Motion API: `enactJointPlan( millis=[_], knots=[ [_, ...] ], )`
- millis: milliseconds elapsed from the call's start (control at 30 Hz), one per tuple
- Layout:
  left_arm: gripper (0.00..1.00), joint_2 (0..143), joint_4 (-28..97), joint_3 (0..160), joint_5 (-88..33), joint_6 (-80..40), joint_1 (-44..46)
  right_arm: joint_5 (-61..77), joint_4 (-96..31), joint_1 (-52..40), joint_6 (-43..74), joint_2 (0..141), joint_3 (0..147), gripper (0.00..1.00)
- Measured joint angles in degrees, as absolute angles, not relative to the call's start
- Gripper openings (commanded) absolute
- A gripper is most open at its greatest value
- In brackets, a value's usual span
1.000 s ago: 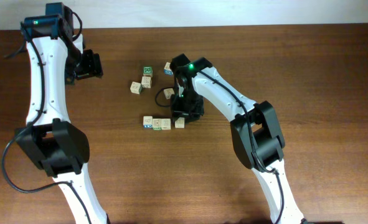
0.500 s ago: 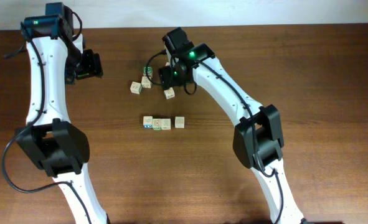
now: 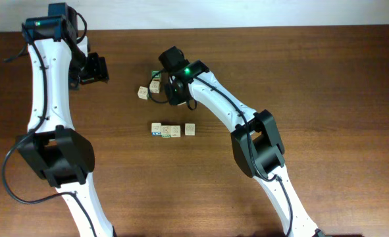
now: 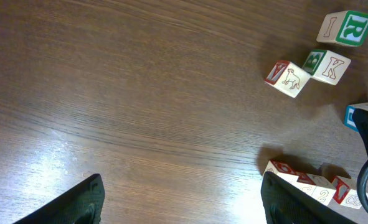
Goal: Rotate 5 blocks
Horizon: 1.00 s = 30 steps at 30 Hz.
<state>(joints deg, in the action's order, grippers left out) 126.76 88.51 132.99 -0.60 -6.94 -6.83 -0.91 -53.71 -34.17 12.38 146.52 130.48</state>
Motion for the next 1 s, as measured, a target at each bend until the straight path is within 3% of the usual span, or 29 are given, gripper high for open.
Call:
enactJointPlan(
  millis=[433,800,1000],
  knots=[
    [0.79,126.76,88.51,132.99,-0.60,-6.94,-6.83,7.20,-81.87,-25.15,22.26,145.67,131.09,0.34],
    [0.81,126.76,88.51,132.99,-0.60,-6.94,-6.83,11.18,-83.05,-32.80,23.55,145.67,131.09,0.34],
    [0.81,126.76,88.51,132.99,-0.60,-6.94,-6.83,11.73,-81.45,-33.19,24.08,145.67,131.09,0.44]
  ],
)
